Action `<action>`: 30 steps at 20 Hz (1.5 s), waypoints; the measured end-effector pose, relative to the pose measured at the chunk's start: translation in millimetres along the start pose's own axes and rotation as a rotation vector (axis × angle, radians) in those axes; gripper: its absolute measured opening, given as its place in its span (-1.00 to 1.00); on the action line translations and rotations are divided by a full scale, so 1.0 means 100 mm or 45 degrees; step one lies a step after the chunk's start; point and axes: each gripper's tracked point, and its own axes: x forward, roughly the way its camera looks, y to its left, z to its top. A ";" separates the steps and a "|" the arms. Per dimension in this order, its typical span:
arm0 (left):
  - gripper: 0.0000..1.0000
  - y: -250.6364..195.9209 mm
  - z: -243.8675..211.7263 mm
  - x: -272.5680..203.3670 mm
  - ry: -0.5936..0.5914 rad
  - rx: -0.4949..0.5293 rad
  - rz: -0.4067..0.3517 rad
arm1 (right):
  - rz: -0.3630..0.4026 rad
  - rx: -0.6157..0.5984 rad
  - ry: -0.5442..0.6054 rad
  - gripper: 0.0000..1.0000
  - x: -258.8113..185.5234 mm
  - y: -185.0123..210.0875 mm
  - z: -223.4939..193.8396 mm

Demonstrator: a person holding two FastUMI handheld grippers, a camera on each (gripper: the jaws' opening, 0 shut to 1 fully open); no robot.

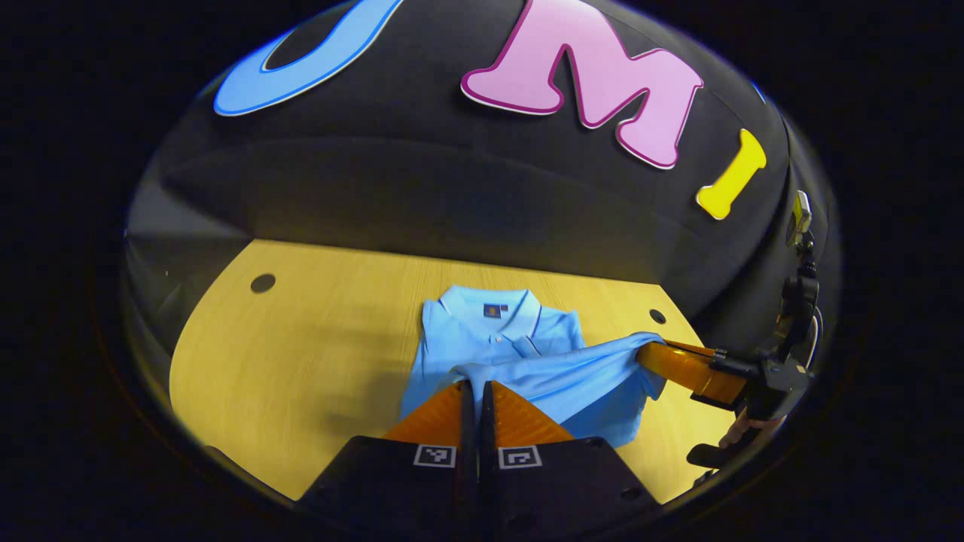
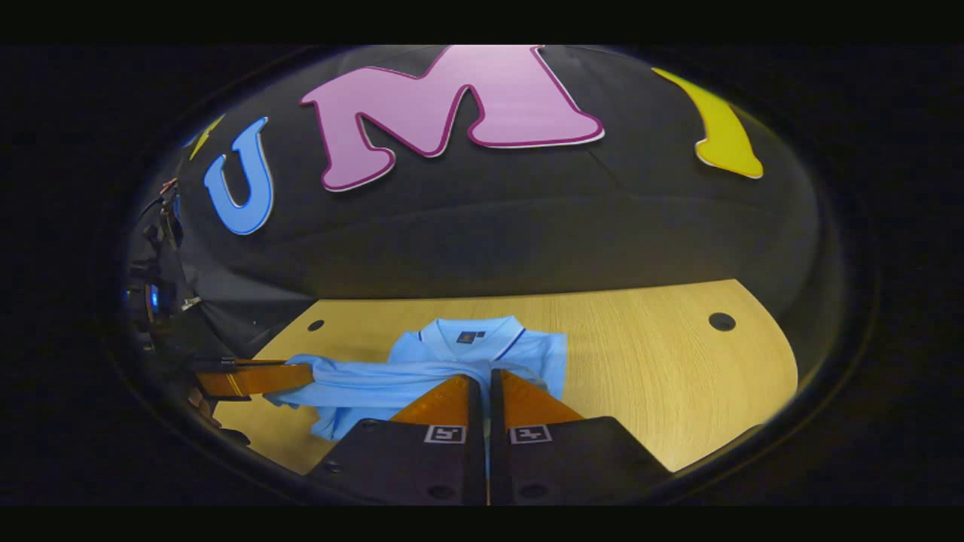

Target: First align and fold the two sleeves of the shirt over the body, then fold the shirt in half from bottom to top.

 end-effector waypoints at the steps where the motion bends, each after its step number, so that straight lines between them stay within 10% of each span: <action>1: -0.88 0.06 0.09 0.15 -0.001 0.004 0.008 | -0.003 -0.015 -0.008 -0.87 0.15 -0.02 0.08; 12: -0.85 0.54 0.47 1.65 -0.047 0.143 0.067 | -0.094 -0.058 0.058 -0.88 1.59 -0.37 0.08; 16: -0.29 0.69 0.47 1.61 -0.035 0.218 0.208 | -0.163 -0.069 0.110 -0.48 1.55 -0.54 -0.02; 19: 0.33 0.72 0.63 1.34 -0.119 0.129 0.251 | -0.192 -0.043 0.036 -0.24 1.24 -0.65 0.20; 22: 0.98 0.73 0.82 0.72 -0.249 0.120 0.271 | -0.229 -0.054 -0.047 0.97 0.71 -0.72 0.38; 30: 0.96 0.53 0.93 -1.30 -0.615 0.226 0.353 | -0.380 -0.110 -0.166 0.96 -1.10 -0.74 0.37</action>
